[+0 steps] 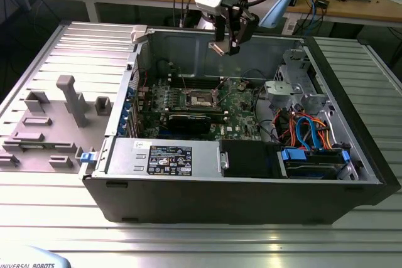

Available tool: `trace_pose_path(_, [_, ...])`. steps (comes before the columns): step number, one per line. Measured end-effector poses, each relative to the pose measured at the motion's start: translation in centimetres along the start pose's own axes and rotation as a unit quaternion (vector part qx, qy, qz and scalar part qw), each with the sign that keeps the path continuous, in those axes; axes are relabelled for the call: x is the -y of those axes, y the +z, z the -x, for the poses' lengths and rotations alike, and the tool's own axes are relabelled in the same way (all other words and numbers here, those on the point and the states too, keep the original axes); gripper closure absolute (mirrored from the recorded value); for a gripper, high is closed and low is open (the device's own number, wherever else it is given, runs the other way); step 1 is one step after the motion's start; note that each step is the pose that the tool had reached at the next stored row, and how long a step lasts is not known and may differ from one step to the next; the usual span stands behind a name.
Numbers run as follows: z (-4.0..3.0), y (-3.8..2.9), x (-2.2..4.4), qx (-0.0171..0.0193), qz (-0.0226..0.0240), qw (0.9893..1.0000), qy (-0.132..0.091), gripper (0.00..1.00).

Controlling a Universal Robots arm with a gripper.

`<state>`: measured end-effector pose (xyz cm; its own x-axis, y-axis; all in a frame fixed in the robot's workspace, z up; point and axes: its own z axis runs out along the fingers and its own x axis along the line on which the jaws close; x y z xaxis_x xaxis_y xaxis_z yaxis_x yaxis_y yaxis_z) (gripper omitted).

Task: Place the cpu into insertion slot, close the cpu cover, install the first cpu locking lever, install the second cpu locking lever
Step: 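Place the cpu into insertion slot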

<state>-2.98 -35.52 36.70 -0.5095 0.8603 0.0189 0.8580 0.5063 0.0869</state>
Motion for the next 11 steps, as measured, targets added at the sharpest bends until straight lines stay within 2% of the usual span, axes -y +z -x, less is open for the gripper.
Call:
trace_pose_path(5, [-0.03, 0.0, 0.05, 0.0002, 0.0, 1.0, 0.002, 0.46])
trace_pose_path(11, [-0.34, -0.02, 0.57, 0.0005, 0.0002, 1.0, 0.006, 0.46])
